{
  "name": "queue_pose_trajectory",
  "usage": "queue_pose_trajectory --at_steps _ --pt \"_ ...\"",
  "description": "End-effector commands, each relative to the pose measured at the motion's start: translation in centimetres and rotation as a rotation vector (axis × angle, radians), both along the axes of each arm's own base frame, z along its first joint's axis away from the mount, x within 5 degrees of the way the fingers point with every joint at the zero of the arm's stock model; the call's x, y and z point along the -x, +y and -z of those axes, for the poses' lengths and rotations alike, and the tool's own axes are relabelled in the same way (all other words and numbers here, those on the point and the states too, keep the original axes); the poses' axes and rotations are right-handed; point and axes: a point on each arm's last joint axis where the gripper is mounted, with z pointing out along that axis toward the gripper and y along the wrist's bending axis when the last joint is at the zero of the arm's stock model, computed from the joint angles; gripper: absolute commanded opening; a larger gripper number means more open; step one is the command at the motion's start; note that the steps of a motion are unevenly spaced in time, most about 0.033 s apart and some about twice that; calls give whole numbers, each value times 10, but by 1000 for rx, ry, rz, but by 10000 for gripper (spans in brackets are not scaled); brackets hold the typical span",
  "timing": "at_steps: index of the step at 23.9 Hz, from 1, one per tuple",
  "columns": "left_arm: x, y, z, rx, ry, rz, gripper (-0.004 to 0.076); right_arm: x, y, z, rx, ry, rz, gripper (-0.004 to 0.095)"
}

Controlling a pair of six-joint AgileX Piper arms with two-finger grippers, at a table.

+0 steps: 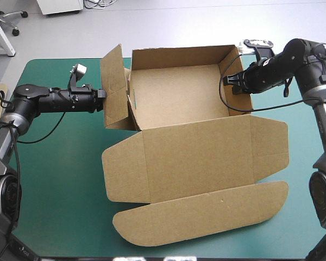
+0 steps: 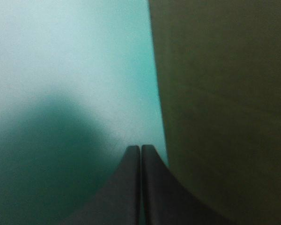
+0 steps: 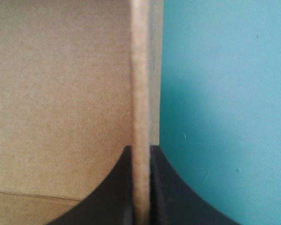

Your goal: Fold the box

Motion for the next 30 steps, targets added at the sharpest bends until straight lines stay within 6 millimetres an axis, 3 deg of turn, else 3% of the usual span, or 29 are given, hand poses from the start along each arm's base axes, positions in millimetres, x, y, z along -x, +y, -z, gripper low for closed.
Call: queue_pose_trajectory --at_steps 1,19,26,27,29,30 --pt "17 -12 -36 113 -62 83 -5 11 1 -24 -53 -62 -9 -32" --pt "31 -19 -66 215 -140 84 6 5 1 -16 -27 -45 -3 -32" --pt "41 -33 -75 225 -158 124 18 5 0 -16 -21 -44 1 -32" --pt "41 -33 -75 219 -160 126 32 5 0 -16 -21 -44 1 -32" --pt "44 -33 -78 219 -169 127 132 5 0 -16 -21 -44 1 -31" --pt "45 -33 -79 223 -173 126 246 5 0 -16 -21 -44 1 -32"
